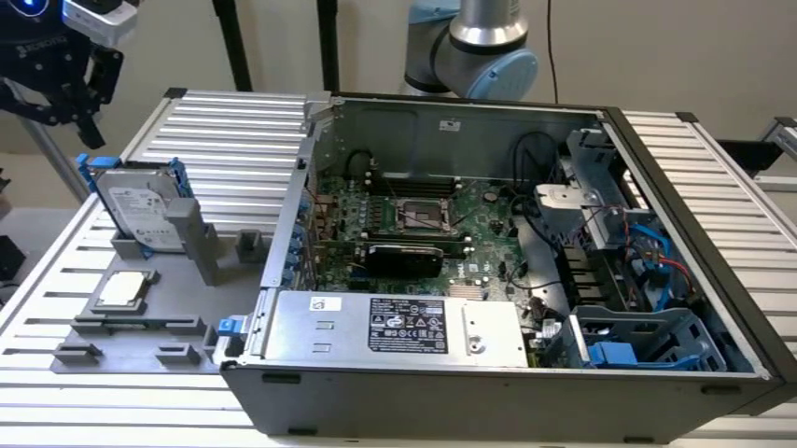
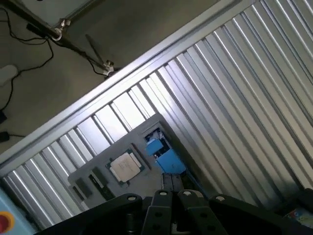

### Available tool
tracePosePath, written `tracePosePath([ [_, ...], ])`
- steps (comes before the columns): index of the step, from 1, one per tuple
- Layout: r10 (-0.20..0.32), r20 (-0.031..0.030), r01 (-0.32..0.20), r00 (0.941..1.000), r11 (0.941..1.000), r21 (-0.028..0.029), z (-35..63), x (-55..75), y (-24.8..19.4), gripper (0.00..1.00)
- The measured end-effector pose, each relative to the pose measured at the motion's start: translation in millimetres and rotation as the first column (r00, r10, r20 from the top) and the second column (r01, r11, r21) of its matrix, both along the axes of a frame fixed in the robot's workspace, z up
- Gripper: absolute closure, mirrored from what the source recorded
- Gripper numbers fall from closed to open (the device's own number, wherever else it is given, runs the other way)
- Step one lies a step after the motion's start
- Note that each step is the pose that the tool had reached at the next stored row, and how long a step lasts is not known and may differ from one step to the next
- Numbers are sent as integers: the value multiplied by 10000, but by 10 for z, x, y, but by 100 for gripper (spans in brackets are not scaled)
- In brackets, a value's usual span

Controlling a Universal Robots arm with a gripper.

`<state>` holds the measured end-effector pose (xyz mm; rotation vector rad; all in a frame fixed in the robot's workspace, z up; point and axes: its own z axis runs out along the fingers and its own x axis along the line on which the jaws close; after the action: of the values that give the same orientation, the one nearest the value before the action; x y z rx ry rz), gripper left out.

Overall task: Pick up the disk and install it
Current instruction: 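Pick up the disk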

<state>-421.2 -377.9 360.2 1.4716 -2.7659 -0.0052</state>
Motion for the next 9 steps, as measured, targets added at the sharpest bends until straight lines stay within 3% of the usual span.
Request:
tracePosePath([
  [5,908,1,-908,9959,9959,1,-12,0,0,100],
  [9,1634,1,-1634,9866,9866,1,-20,0,0,100],
])
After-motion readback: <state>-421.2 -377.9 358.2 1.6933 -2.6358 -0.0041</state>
